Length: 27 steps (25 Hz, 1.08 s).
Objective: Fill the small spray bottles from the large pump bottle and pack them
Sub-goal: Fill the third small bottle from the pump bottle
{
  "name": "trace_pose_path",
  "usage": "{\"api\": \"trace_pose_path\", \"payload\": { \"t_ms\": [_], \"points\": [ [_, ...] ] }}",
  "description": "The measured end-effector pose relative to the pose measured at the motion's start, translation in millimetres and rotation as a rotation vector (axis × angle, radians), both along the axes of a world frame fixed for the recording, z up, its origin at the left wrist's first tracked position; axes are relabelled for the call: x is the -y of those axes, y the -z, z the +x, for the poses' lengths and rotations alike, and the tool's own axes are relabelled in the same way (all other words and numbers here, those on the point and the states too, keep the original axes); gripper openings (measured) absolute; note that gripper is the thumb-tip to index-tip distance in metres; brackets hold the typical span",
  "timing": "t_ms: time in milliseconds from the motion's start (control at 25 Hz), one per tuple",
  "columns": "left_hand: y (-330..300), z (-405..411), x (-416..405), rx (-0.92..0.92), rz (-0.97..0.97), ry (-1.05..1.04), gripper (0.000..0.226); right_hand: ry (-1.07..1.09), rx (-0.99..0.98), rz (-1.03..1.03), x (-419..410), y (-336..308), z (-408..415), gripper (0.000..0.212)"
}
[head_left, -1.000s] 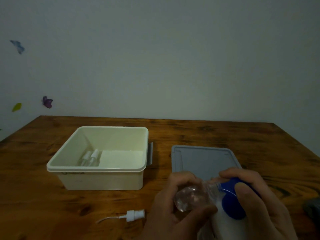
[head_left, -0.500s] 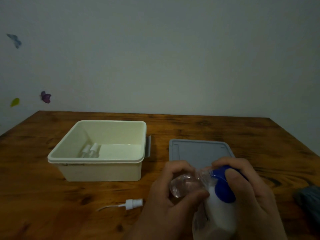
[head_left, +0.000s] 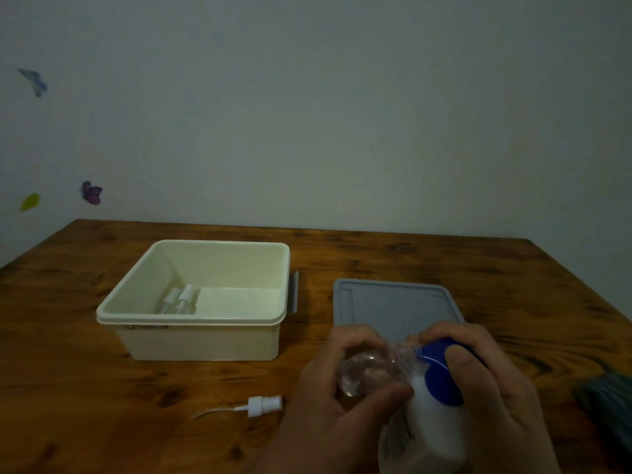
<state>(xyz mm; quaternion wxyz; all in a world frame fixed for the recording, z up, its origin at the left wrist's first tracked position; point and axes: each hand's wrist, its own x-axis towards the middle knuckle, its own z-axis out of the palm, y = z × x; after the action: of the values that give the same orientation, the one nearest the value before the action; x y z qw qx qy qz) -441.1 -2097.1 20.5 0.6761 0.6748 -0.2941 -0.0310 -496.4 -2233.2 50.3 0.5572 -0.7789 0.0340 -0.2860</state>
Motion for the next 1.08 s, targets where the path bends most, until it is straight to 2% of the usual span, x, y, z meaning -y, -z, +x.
{"api": "trace_pose_path", "payload": {
  "t_ms": [160, 480, 1080],
  "points": [
    [0.4, 0.8, 0.6, -0.011, -0.015, -0.003, 0.05, 0.007, 0.008, -0.026, 3.1, -0.4, 0.7, 0.041],
    [1.2, 0.1, -0.5, -0.015, 0.004, 0.009, 0.05, 0.0, 0.044, -0.01, 1.6, 6.2, 1.4, 0.028],
    [3.1, 0.3, 0.5, -0.011, -0.011, 0.026, 0.046, -0.012, 0.02, -0.018, 4.9, 5.4, 1.3, 0.028]
  ]
}}
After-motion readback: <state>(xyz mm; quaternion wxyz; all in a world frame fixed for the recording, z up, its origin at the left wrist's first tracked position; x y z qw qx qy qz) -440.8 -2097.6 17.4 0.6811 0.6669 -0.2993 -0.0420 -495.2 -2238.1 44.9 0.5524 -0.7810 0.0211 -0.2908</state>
